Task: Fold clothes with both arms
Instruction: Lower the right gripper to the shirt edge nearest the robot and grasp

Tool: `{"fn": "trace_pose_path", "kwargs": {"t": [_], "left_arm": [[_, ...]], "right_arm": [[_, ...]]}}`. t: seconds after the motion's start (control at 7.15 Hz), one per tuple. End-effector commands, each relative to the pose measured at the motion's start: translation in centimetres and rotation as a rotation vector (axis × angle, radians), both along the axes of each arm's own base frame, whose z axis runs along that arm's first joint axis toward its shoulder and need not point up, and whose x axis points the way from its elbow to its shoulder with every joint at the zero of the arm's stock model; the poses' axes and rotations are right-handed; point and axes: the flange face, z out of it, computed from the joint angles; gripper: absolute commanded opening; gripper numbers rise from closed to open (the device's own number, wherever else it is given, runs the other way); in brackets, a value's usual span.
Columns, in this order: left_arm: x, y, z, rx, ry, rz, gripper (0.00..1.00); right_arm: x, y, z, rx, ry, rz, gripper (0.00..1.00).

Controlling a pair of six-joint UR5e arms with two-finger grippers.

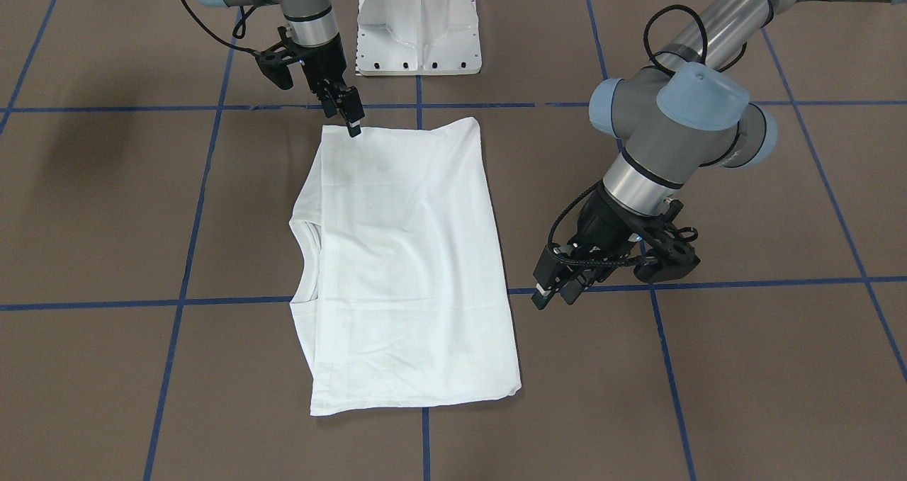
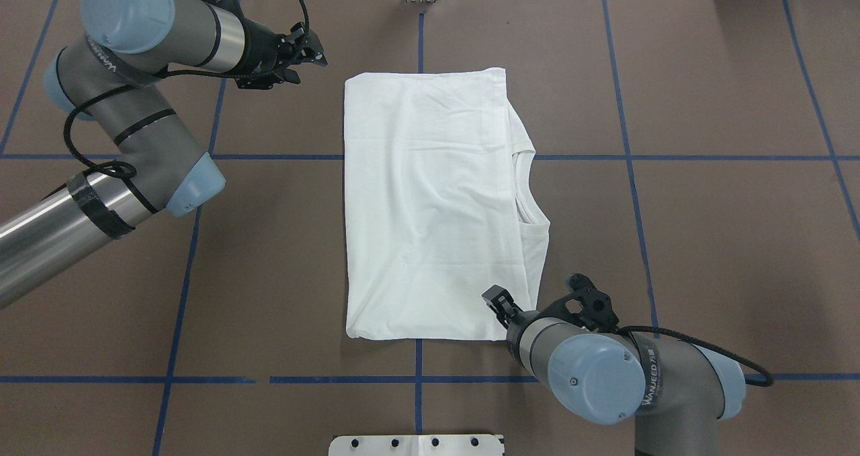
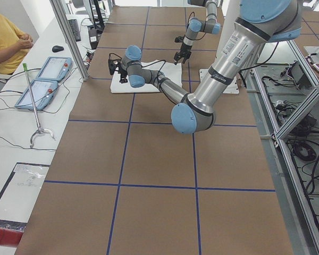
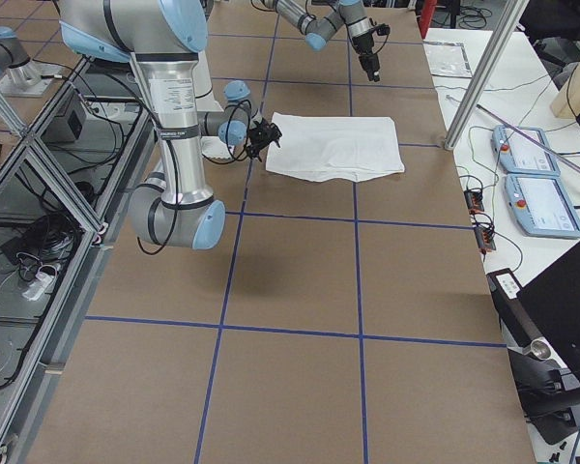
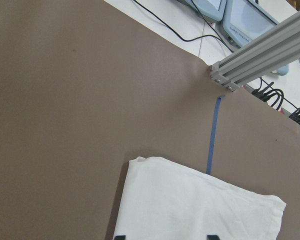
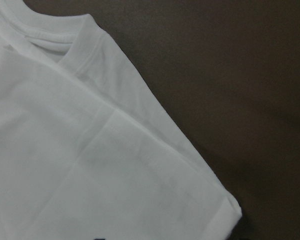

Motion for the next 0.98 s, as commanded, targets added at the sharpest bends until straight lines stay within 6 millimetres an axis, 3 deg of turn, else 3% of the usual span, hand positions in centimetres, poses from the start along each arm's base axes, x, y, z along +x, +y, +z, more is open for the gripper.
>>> {"fn": "trace_pose_path", "kwargs": {"t": [0.0, 0.56, 0.84], "left_arm": [[0.2, 0.1, 0.0, -0.001, -0.001, 0.003, 0.62], [0.3, 0.2, 0.0, -0.002, 0.0, 0.003, 0.62], [0.4, 0.2, 0.0, -0.003, 0.0, 0.002, 0.62]], "right_arm": [[-2.2, -2.2, 0.3, -0.008, 0.03, 0.029, 0.9], [-0.5, -1.7, -1.3, -0.038, 0.051, 0.02, 0.89], [-1.1, -0.8, -0.9, -0.069, 0.055, 0.021, 0.89]]}}
